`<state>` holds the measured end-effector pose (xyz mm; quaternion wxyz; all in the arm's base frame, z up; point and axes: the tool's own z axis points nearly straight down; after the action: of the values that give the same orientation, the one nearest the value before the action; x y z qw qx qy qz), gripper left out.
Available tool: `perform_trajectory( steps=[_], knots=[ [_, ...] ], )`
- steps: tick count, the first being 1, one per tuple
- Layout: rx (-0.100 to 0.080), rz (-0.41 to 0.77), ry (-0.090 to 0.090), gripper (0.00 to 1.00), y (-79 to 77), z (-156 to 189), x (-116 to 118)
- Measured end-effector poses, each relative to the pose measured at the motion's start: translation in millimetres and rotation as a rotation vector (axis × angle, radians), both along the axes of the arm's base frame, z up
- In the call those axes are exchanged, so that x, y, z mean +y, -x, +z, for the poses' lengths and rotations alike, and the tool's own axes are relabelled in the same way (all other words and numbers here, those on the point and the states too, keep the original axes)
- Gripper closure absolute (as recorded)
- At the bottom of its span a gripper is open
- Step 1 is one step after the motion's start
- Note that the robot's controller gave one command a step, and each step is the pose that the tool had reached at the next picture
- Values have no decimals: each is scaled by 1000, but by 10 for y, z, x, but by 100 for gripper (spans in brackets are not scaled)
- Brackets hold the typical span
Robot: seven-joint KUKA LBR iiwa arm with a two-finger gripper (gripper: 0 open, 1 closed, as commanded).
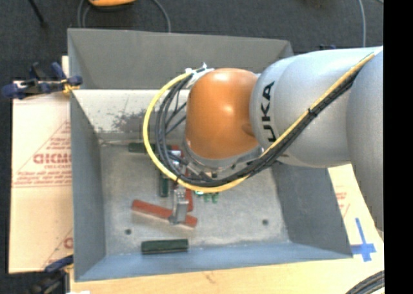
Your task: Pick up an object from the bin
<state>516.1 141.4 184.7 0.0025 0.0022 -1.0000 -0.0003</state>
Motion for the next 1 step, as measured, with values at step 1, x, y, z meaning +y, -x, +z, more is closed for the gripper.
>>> perform_trajectory(
  steps=[1],
  knots=[
    [-8, -5, -1, 0, -19, 43, -7]
  ],
)
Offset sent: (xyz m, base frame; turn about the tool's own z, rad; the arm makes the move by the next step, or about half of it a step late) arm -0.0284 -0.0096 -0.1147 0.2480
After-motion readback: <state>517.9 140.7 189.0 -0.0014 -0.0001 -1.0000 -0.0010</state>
